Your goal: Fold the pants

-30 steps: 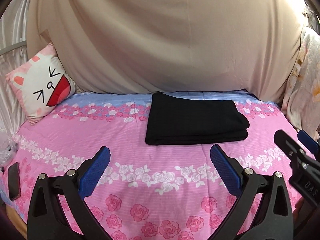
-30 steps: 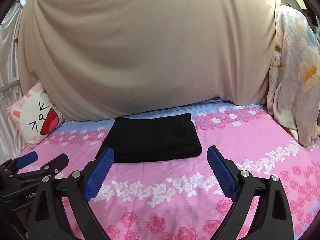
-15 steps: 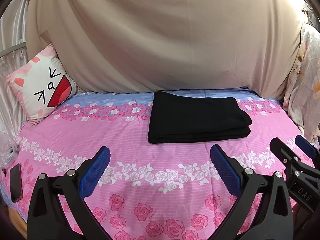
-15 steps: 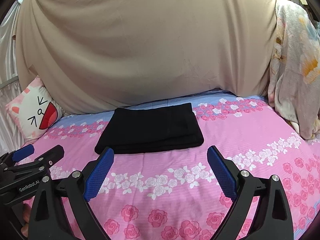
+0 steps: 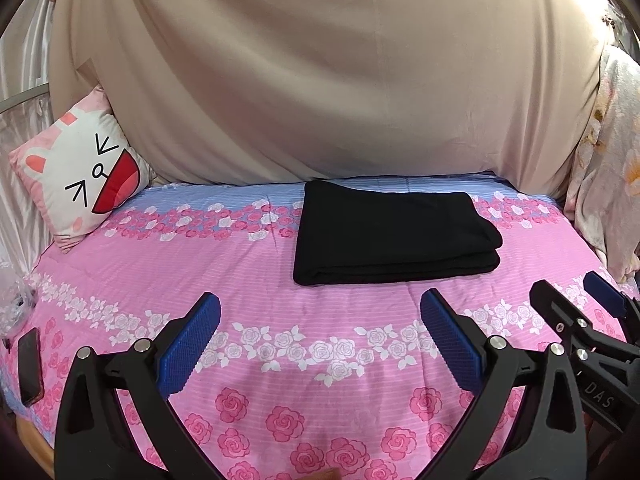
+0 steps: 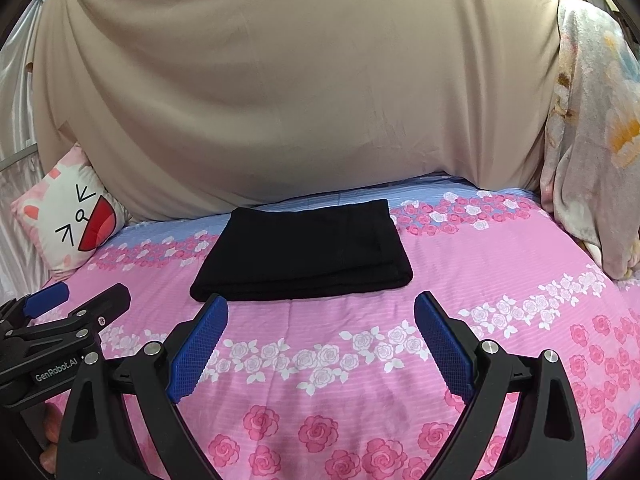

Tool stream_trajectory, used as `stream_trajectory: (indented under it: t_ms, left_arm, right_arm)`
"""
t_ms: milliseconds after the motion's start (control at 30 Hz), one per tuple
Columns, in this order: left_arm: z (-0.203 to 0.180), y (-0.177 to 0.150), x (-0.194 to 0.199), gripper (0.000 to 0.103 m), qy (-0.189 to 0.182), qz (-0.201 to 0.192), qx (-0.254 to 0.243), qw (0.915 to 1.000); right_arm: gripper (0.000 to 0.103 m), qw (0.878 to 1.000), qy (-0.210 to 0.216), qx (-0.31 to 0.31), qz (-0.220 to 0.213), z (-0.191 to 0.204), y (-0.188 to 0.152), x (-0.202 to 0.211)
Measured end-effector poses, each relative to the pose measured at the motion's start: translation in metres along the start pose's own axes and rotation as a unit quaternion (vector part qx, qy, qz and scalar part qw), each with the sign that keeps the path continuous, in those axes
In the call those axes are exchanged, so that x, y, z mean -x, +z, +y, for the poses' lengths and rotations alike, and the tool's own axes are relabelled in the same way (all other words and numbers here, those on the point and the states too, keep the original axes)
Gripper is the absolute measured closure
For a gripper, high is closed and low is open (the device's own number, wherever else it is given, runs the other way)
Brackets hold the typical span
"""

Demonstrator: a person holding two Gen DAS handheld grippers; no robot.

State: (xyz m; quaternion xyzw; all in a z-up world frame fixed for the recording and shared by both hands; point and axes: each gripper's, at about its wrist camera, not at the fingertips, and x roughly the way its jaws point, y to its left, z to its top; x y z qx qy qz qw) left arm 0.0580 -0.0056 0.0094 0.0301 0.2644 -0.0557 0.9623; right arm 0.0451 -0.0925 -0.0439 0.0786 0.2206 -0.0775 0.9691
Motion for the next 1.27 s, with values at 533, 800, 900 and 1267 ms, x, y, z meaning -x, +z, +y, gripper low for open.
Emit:
stream_trajectory:
  t_ms: [533,800,900,1267]
  left_arm:
    - [-0.005,-0.002,-0.005,0.005,-0.008,0.011,-0.008,0.9999]
    - [-0.002,-0.005,-0.009,0.005,-0.019,0.014,0.005,0.9997]
    - [-0.006,-0.006,-0.007,0.005,-0.008,0.003,-0.01,0.9999]
    - [-0.002,-0.018,-0.01,0.005,-0.021,0.033,-0.009,0.9992]
  right_arm:
    - [0.01,1.0,-0.002,-0.005,0.004,-0.004,-0.002,-0.001]
    - [0.01,1.0,-0.002,-0.006,0.005,-0.005,-0.004,-0.001]
    - [0.01,1.0,-0.002,-0.007,0.008,-0.006,-0.006,-0.001]
    - [0.01,1.0,-0.008,-0.001,0.021,-0.006,-0.012,0.0]
